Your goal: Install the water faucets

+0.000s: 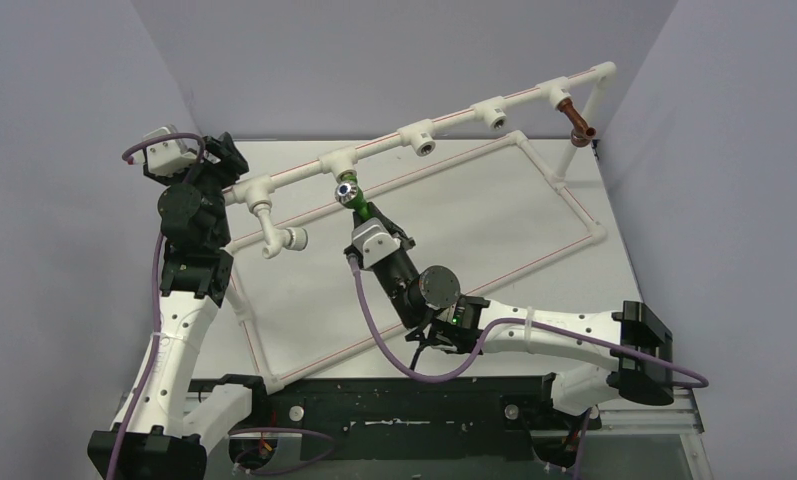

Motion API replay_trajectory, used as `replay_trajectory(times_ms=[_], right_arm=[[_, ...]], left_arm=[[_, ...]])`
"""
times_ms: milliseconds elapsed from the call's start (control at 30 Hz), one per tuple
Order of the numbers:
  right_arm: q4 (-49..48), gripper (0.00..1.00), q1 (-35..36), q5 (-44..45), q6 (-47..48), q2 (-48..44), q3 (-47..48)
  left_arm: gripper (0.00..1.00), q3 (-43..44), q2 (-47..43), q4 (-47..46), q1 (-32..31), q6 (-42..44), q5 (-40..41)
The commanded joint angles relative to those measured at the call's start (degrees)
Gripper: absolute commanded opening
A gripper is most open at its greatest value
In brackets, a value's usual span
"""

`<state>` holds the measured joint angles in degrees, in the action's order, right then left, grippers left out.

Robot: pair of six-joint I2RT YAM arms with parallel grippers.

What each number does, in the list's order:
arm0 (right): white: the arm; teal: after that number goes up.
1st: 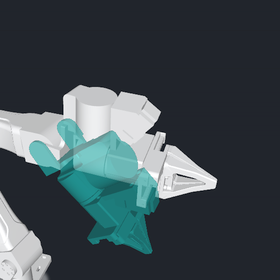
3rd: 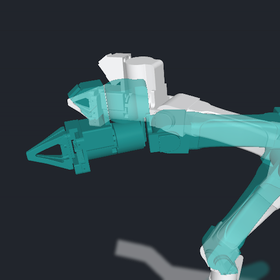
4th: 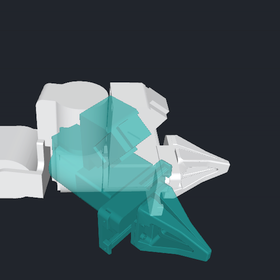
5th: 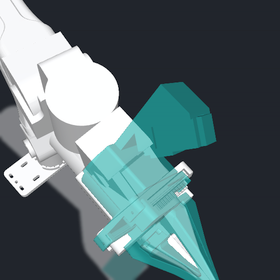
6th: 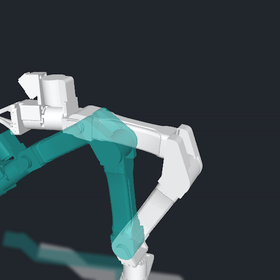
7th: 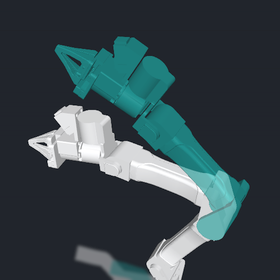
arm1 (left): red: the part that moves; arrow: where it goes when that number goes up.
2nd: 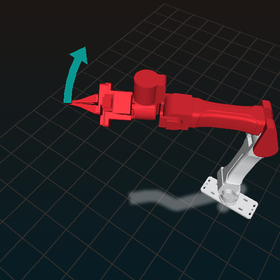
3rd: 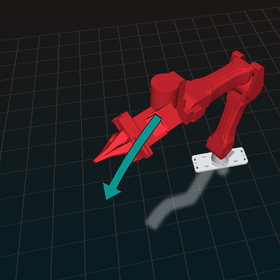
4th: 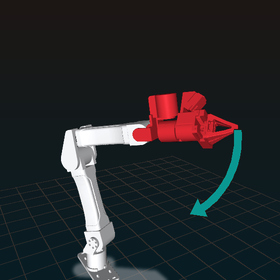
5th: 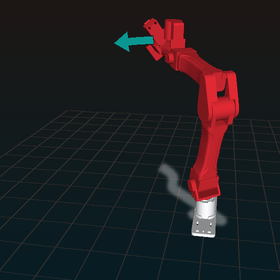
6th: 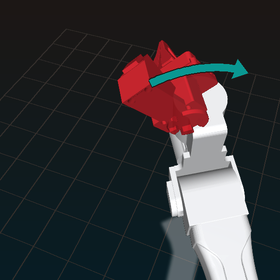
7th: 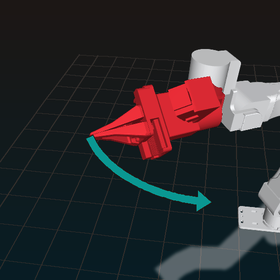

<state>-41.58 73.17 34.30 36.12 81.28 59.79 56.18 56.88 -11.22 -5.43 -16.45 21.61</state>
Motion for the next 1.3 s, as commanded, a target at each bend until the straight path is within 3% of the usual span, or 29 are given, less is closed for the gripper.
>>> replay_trajectory(times_ms=[0, 567, 1267], right_arm=[[-7.3, 0.0, -1.0, 0.5, -9.8, 1.5, 2.4], [-14.8, 0.0, -1.0, 7.9, -38.0, 4.0, 2.0], [-17.4, 0.0, -0.9, 14.5, -71.8, 6.8, 1.4]], left_arm=[[0.66, -6.0, 2.8, 18.1, 0.0, 0.2, -4.1], [0.66, -6.4, 2.2, 17.6, 0.9, -0.5, -5.0], [0.66, -7.5, 0.2, 16.5, 1.4, -0.7, -4.8]])
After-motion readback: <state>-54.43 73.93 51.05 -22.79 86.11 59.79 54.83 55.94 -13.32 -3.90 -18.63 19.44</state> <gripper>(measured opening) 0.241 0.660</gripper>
